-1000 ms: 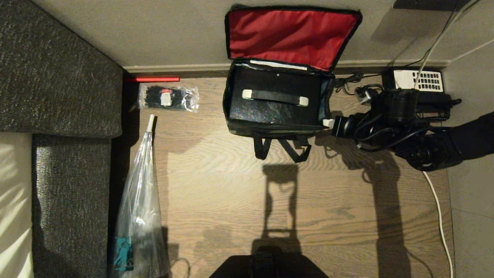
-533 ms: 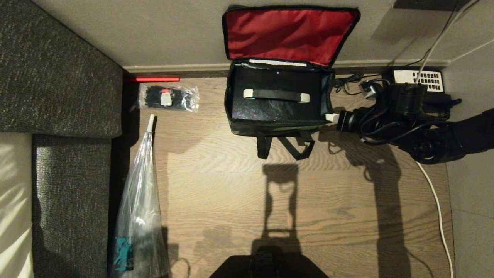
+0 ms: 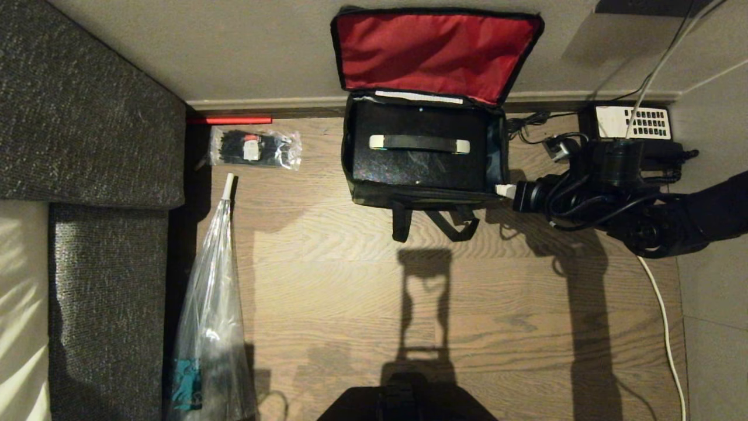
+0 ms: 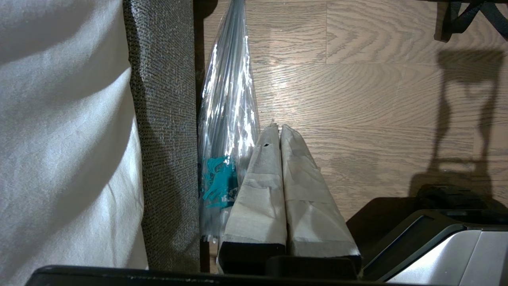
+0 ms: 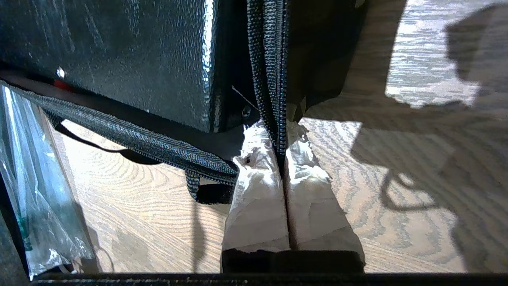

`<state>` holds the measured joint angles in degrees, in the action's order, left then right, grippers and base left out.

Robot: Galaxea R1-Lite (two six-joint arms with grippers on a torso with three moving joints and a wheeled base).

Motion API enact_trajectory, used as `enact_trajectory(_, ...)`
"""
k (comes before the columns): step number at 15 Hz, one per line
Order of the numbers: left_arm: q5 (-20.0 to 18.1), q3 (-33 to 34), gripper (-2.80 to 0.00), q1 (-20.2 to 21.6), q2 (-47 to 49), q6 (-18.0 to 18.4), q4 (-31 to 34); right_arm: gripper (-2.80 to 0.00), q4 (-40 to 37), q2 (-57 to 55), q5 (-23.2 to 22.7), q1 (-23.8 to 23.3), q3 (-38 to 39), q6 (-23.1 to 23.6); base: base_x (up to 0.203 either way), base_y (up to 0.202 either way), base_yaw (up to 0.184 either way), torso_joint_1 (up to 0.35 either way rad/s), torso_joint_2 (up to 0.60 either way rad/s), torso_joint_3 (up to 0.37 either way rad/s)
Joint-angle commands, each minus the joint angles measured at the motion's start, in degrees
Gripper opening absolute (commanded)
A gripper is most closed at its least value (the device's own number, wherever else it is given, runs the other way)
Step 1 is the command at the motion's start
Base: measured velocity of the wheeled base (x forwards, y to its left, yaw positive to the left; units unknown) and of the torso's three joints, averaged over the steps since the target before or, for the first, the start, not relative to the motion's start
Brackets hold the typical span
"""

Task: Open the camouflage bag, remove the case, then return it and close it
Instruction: Grip the handle

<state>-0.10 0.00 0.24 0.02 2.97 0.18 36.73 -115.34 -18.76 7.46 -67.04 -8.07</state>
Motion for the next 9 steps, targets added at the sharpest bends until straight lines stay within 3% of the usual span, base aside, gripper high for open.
enact_trajectory(1,0.01,0.18,-2.80,0.02,-0.03,0.01,-0.01,0.00,-0.05,0.30,0.04,0.09,0.68,0.35,0.000,0.000,0.000,0.000,0.00,0.000)
enact_trajectory(9,0.01,0.18,-2.80,0.02,-0.11,0.01,-0.01,0.00,-3.08,5.95,-0.05,2.96,7.15,-0.51,0.000,0.000,0.000,0.000,0.00,0.000)
